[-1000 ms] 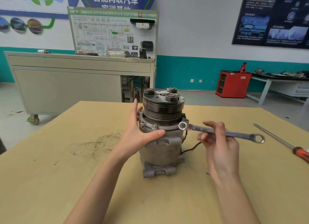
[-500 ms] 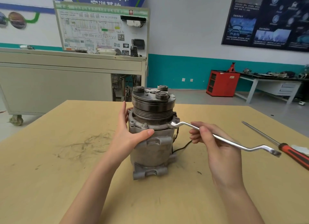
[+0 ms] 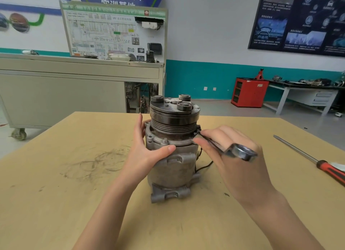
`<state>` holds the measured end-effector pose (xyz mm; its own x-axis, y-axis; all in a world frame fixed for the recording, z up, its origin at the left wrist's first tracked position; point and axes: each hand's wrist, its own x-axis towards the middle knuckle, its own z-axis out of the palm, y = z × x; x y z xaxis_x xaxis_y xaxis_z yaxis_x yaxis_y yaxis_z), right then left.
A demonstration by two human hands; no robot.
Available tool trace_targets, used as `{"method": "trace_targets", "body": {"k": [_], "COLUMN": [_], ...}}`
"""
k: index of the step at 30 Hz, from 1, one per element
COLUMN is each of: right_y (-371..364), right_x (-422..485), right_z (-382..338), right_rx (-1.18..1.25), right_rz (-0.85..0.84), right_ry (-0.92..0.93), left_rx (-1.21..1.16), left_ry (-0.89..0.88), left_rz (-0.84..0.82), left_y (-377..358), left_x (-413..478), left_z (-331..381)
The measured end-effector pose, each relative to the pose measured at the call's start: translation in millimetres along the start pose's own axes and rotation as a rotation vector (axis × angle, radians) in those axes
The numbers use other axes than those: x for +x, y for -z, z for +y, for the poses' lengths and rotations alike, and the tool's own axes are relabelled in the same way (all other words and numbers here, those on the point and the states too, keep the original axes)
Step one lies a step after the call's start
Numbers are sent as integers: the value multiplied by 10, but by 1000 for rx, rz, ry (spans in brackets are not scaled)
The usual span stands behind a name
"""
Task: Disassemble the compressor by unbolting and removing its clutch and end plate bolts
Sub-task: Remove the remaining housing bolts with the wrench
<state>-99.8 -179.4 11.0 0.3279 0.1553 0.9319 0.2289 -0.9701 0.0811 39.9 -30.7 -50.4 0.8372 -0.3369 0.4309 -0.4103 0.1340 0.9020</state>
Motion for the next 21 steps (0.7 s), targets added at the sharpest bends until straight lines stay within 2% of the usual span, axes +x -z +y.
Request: {"method": "trace_targets", "body": {"k": [7,12,14,16,21], "right_y": [-196,-193,-191,-193,-342], "right_x": [-11,-98,-142,-224,-229], "right_z": [-217,-95,-5,130,581], "right_rx": [-423,-305,-134,172,1219], "right_rz": [32,71,74,88,15], "right_ry": [196,216,165,2,-719], "left_rx": [-11,42,42,42,54], "left_ry": [-15,-7,-2,8,27], "left_rz": [65,6,14,9,-1], "left_y": [-51,-14,-26,-31,-27], "left_x": [53,-7,-19,-26,-42], "left_z": [-9,21,58,92,112]}}
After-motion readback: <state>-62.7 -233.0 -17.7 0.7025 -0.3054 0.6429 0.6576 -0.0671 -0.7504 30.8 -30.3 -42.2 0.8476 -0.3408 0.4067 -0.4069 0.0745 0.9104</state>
